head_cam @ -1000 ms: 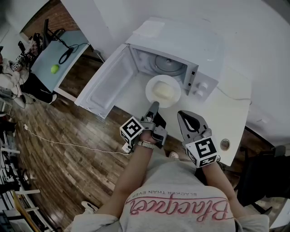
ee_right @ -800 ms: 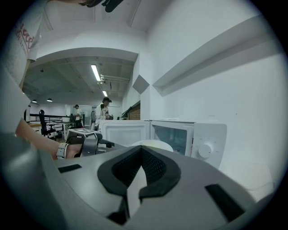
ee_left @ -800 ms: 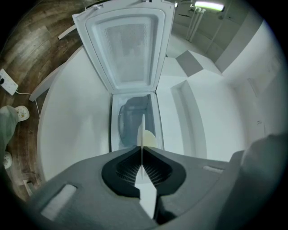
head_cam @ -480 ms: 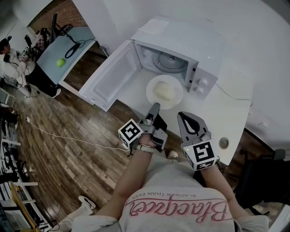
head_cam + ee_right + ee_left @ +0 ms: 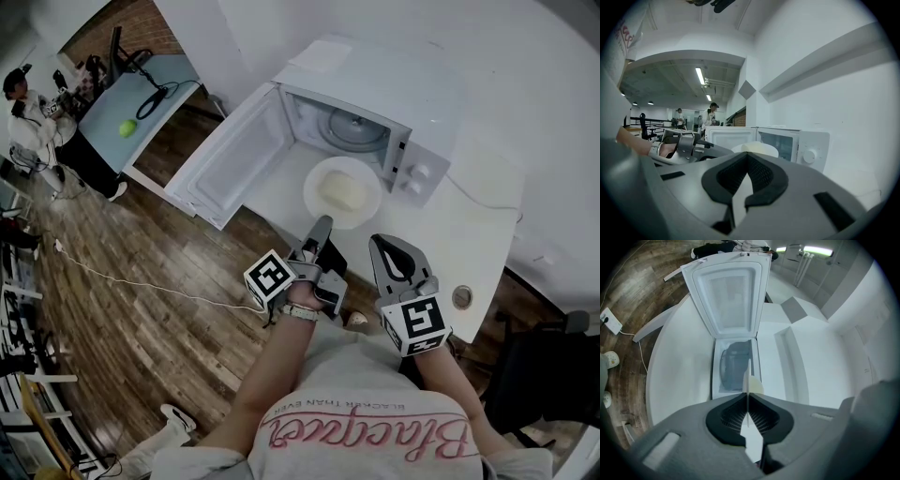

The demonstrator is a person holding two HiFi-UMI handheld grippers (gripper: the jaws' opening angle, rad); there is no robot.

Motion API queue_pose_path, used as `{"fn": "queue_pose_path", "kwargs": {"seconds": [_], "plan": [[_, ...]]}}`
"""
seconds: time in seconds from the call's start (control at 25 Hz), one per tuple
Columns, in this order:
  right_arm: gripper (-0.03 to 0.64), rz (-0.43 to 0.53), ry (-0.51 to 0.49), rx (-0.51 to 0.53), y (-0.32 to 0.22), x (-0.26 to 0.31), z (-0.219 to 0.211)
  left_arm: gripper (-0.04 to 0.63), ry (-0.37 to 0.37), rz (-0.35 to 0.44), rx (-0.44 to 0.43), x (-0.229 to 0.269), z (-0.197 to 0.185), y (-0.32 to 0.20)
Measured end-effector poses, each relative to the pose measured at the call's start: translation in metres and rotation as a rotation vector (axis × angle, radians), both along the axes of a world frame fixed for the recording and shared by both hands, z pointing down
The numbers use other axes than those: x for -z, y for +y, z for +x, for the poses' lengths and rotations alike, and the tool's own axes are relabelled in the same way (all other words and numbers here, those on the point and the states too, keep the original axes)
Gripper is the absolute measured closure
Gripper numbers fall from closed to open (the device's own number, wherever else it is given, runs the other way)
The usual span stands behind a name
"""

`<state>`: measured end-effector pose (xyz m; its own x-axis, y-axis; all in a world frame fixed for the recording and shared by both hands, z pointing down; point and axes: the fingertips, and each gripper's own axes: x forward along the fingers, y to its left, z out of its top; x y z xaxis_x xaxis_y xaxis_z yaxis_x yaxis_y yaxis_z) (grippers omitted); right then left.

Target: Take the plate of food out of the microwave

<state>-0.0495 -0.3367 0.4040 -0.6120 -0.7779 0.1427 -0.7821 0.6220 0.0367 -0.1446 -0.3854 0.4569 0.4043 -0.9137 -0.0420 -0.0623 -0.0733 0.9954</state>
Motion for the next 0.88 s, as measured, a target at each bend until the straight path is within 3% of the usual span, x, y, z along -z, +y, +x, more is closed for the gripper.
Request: {"fn": "queue_pose_path", "kwargs": {"seconds": [0.24,0.88], "plan": [[0.606,-0.017,-0.005,-0.024,-0.003,-0.002,0.002,0.578,0.013,-0.004,-0.008,0.002,-0.002,-0.003],[0.606,-0.032,-0.035,-0.152,-0.048,0.029,-0.030,0.578,-0.013,-0.009,-0.131,0.032,-0.040,-0.037]]}}
